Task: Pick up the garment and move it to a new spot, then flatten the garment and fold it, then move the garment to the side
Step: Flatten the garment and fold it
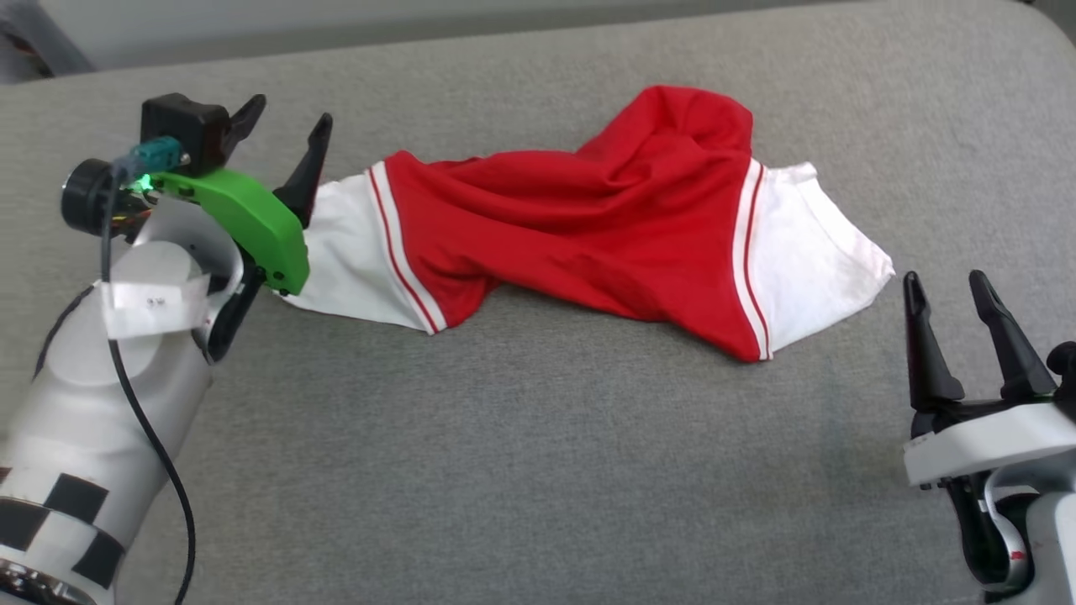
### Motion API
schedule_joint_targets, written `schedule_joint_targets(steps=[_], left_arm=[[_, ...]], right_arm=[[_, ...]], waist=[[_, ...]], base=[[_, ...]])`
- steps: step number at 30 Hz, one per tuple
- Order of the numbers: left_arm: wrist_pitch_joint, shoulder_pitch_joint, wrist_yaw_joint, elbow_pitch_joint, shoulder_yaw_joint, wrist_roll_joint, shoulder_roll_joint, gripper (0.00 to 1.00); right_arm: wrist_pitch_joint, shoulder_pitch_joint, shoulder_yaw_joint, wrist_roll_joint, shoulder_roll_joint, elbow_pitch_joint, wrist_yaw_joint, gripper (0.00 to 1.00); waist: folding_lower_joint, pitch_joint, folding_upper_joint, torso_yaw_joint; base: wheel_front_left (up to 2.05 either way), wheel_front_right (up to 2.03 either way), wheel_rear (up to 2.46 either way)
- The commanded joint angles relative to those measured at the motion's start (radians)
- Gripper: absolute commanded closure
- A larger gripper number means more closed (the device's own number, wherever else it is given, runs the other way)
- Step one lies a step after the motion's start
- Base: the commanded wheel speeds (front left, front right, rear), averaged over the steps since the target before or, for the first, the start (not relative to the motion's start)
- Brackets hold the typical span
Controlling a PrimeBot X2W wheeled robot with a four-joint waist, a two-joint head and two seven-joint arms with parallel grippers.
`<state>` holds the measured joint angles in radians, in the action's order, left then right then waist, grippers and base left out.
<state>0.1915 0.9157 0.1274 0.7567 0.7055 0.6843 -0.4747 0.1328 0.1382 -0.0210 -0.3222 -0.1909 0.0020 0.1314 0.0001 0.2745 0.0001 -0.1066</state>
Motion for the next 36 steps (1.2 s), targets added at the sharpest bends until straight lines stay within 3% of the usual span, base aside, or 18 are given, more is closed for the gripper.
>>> schedule_joint_targets(steps=[1,7,18,27,36], left_arm=[[0.026,-0.026,-0.007,-0.013,0.009,-0.018,0.007,0.00],[0.068,-0.138,-0.067,-0.130,-0.023,-0.037,0.030,0.00],[0.070,-0.546,-0.195,-0.534,-0.244,-0.071,0.092,0.00],[0.070,-0.770,-0.202,-0.665,-0.351,-0.164,0.161,0.00],[0.070,-0.846,-0.187,-0.648,-0.375,-0.250,0.219,0.00]], right_arm=[[-0.008,-0.017,-0.011,0.002,-0.006,-0.008,-0.001,0.00],[-0.030,-0.063,-0.041,0.008,-0.010,-0.038,-0.001,0.00],[-0.032,-0.151,-0.064,0.026,0.020,-0.079,-0.001,0.00],[-0.016,-0.190,-0.047,0.031,0.031,-0.082,-0.001,0.00],[0.003,-0.218,-0.031,0.024,0.037,-0.067,-0.001,0.00]], waist=[[-0.0001,-0.082,-0.0001,0.077],[-0.0001,-0.151,-0.0001,0.126],[-0.0001,-0.224,-0.0001,0.155],[-0.0001,-0.253,-0.0001,0.148],[-0.0001,-0.255,-0.0001,0.145]], base=[[0.00,0.00,0.00],[0.00,0.00,0.00],[0.00,0.00,0.00],[0.00,0.00,0.00],[0.00,0.00,0.00]])
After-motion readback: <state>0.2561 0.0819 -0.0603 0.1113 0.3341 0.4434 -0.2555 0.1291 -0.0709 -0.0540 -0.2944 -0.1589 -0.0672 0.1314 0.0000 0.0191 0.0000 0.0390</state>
